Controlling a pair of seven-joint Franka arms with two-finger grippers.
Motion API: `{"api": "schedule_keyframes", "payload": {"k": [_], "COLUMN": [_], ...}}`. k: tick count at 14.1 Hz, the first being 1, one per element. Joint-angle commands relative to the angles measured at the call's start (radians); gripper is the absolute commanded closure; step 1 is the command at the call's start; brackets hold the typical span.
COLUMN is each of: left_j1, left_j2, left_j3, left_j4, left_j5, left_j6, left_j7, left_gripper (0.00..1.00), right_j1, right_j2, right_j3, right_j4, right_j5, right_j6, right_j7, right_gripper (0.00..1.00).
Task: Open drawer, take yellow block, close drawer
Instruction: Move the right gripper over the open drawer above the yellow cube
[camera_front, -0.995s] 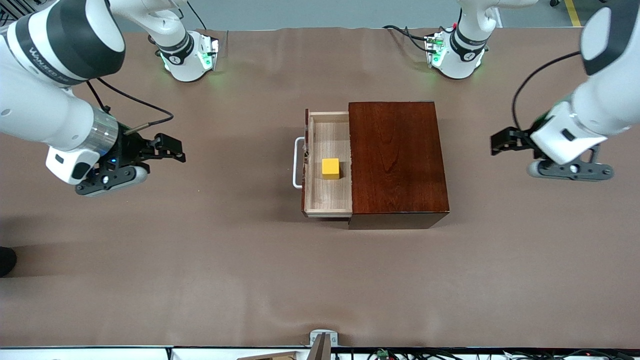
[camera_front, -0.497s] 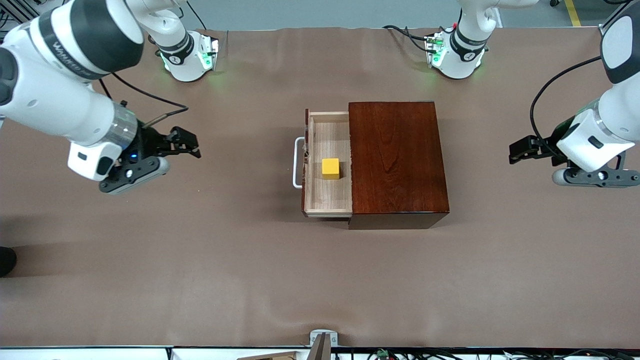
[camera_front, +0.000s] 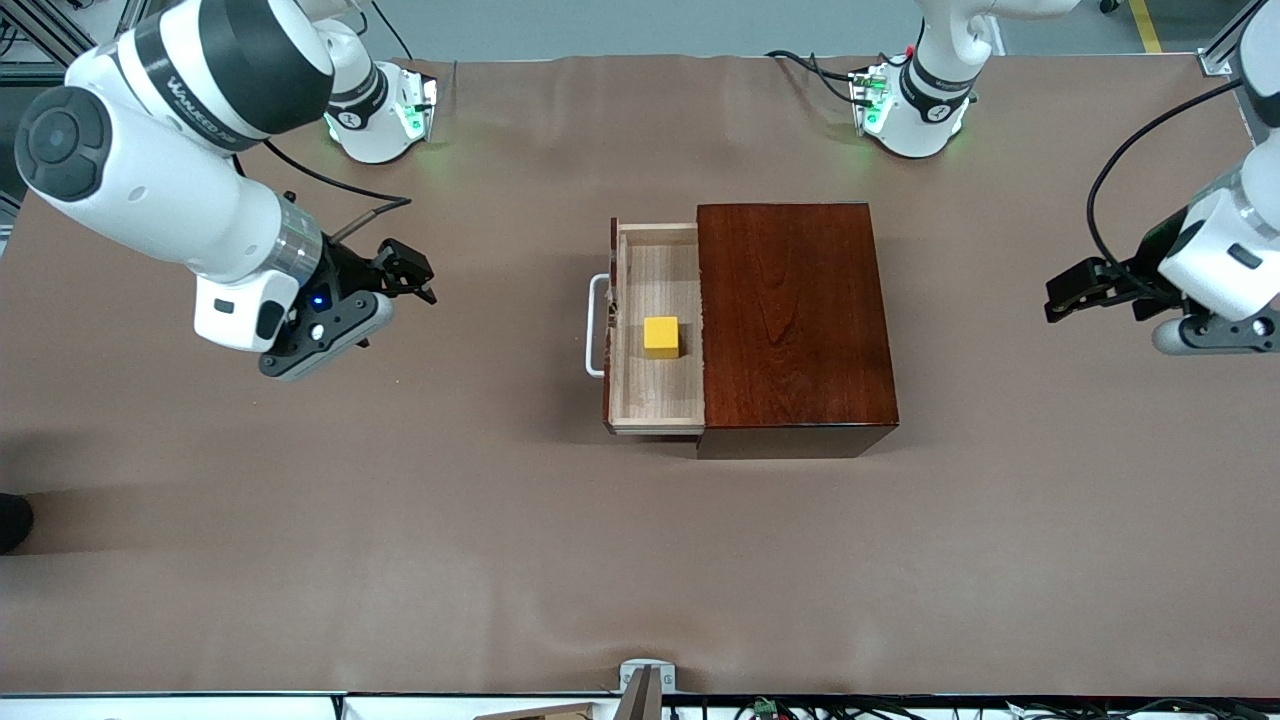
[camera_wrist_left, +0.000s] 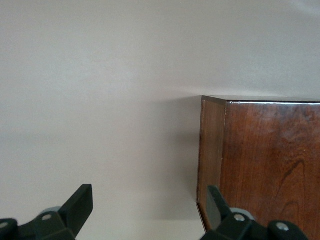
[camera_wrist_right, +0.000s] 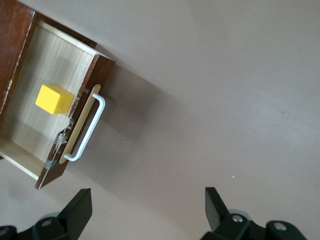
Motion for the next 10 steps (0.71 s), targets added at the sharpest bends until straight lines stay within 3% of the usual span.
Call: {"api": "schedule_keyframes", "payload": {"k": [1,5,10], "left_j1": [0.053,0.066,0.083], "left_j2": [-0.029,-0.034,-0.035], "left_j3": [-0.066,-0.070,-0.073], "left_j4": [-0.017,-0.018,-0.034], "left_j5": [-0.012,-0.012,-0.012], "left_j6": [-0.013,-0.024,-0.019], "left_j7": [0.009,0.011,0.017], "left_gripper": [0.00,0.00,0.00], "right_j1": [0.031,0.094,0.105], "right_j2": [0.017,0.034,0.084], "right_j3": [-0.007,-0.009,-0.009], "right_j4": [0.004,0.004,0.005], "right_j5": [0.016,0.013,0.013], "right_j6": [0.030,0.095,0.174], "right_j7": [-0.036,-0.052,-0.285], "right_gripper": [0.00,0.00,0.00]}}
